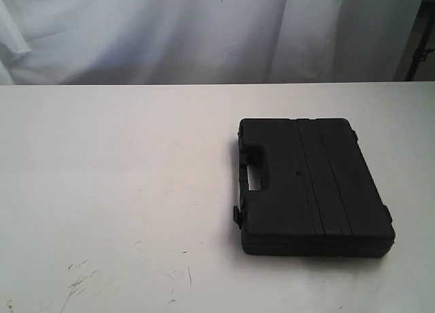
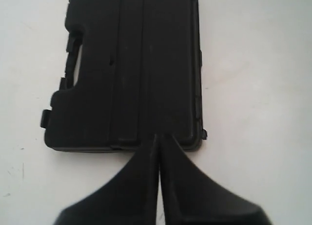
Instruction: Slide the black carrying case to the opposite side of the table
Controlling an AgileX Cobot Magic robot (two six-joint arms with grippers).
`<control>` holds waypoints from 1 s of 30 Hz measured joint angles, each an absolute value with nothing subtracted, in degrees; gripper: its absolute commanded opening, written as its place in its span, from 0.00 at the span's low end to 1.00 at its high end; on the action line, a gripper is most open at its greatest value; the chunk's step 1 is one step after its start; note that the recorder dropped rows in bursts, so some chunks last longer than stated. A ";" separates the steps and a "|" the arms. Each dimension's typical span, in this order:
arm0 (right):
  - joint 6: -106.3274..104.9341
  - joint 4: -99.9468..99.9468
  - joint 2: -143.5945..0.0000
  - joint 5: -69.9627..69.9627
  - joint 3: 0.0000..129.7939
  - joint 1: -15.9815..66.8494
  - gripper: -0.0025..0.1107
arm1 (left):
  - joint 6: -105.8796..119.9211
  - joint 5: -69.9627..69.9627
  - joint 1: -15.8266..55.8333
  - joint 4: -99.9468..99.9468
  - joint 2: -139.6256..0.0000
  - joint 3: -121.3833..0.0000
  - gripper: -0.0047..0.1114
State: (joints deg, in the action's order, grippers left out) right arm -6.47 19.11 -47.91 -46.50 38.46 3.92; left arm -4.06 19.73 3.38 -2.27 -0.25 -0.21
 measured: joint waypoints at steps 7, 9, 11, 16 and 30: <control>-9.03 24.74 -54.32 -45.63 44.13 7.10 0.02 | -4.06 19.73 3.38 -2.27 -0.25 -0.21 0.04; -8.07 24.85 -58.16 -45.58 47.50 10.37 0.02 | -4.06 19.73 3.38 -2.27 -0.25 -0.21 0.04; -5.79 24.06 -61.97 -45.58 51.09 13.65 0.02 | -4.06 19.73 3.38 -2.27 -0.25 -0.21 0.04; 0.00 20.42 -73.20 -46.18 60.19 21.85 0.02 | -4.06 19.73 3.38 -2.27 -0.25 -0.21 0.04; 10.16 13.22 -96.15 -47.52 74.18 32.67 0.02 | -4.06 19.73 3.38 -2.27 -0.25 -0.21 0.04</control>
State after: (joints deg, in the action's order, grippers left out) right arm 10.16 13.22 -96.15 -47.52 74.18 32.67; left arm -4.06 19.73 3.38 -2.27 -0.25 -0.21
